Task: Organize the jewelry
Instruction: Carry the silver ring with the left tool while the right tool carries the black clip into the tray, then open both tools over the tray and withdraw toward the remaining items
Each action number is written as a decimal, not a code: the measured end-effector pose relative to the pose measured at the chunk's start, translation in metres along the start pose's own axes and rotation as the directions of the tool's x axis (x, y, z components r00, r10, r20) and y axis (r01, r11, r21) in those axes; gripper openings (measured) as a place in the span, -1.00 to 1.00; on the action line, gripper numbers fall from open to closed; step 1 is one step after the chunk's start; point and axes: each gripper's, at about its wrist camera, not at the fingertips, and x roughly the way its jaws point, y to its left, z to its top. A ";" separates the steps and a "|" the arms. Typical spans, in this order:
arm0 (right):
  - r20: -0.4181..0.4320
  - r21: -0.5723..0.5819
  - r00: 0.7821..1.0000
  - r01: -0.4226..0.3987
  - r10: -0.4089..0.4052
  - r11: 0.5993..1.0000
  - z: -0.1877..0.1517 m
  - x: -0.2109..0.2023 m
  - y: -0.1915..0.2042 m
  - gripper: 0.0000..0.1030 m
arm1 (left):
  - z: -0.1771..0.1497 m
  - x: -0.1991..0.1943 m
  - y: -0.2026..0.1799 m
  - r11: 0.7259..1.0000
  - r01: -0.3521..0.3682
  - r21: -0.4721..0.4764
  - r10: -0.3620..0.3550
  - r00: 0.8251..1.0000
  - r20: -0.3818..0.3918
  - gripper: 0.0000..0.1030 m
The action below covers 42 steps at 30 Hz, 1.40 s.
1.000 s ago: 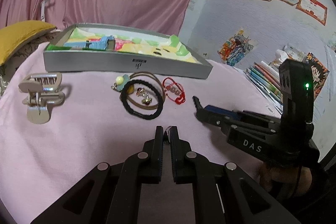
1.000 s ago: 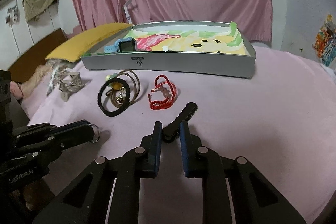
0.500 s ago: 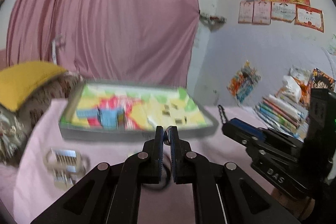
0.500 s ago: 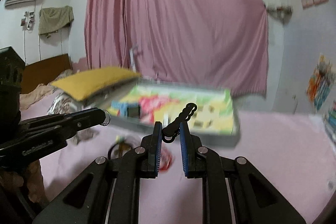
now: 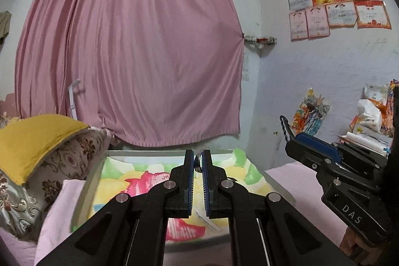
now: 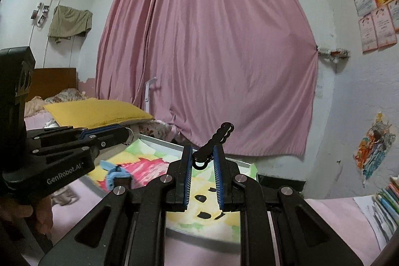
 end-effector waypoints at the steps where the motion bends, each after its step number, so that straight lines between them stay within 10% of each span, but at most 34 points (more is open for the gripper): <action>1: -0.013 0.003 1.000 -0.002 0.002 1.000 0.000 0.008 -0.002 -0.71 | 0.001 0.009 0.001 1.000 0.000 -0.007 -0.001 1.000 -0.019 -0.88; 9: -0.227 0.125 0.969 -0.070 0.097 0.990 -0.021 0.080 -0.027 -0.71 | -0.010 0.071 0.007 0.999 0.011 -0.048 -0.024 0.960 -0.280 -0.88; 14: -0.372 0.236 0.909 -0.103 0.188 0.966 -0.049 0.113 -0.046 -0.71 | -0.023 0.090 0.006 0.998 0.031 -0.049 -0.048 0.917 -0.397 -0.88; 27: -0.522 0.286 0.813 -0.120 0.259 0.951 -0.088 0.141 -0.040 -0.70 | -0.042 0.116 0.011 0.996 0.034 -0.077 -0.070 0.845 -0.530 -0.87; 33: -0.512 0.288 0.821 -0.112 0.252 0.951 -0.086 0.135 -0.042 -0.70 | -0.040 0.114 0.014 0.995 0.022 -0.092 -0.068 0.846 -0.529 -0.87; 42: -0.413 0.284 0.889 -0.083 0.200 0.955 -0.065 0.100 -0.048 -0.43 | -0.030 0.084 0.019 0.994 0.020 -0.110 -0.066 0.895 -0.441 -0.81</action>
